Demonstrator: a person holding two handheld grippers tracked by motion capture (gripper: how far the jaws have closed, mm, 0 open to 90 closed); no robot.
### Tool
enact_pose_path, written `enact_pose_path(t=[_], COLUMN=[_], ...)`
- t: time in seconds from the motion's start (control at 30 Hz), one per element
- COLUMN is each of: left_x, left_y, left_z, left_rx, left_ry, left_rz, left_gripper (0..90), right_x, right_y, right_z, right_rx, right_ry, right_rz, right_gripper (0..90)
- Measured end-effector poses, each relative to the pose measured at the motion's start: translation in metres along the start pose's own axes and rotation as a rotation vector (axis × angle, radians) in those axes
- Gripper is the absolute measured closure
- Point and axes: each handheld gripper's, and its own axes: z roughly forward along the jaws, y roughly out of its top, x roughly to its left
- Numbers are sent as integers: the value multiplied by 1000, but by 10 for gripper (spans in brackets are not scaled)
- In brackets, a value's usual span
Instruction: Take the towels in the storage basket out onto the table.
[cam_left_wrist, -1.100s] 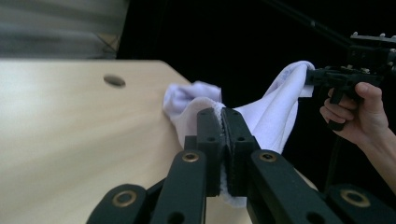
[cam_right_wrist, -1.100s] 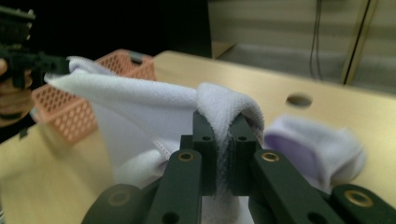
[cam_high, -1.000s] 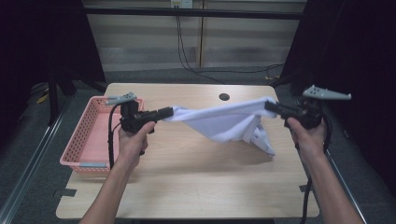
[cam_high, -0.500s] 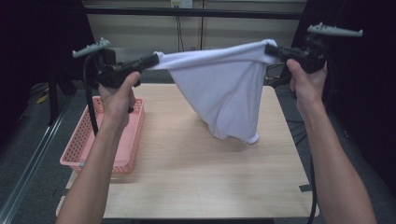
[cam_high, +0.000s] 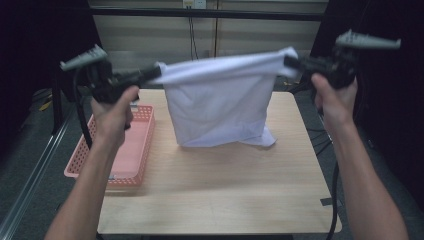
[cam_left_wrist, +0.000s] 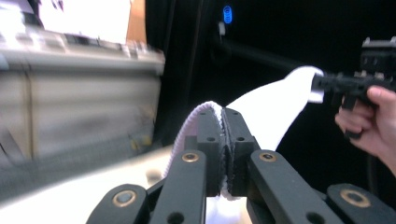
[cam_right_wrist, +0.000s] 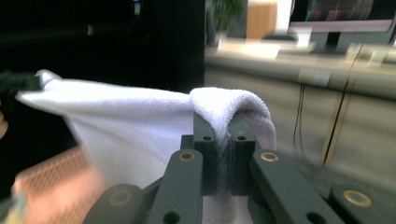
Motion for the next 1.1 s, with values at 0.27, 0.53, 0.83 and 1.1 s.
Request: enact_pose_path(t=[0.27, 0.53, 0.83, 1.1], left_x=[-22, -62, -67, -31], left_y=[-119, -188, -218, -221], left_z=[-7, -35, -65, 4], left_rx=[173, 323, 395, 532], left_ry=[-64, -112, -68, -106], left_rz=[-103, -116, -135, -59], left_gripper=[871, 864, 698, 663], right_x=[23, 64, 87, 54], right_y=[-124, -229, -273, -265], right_z=[-51, -102, -134, -82], right_rx=[145, 254, 423, 430], right_ry=[52, 80, 73, 7], right_rz=[69, 170, 154, 77], right_gripper=[856, 854, 495, 465])
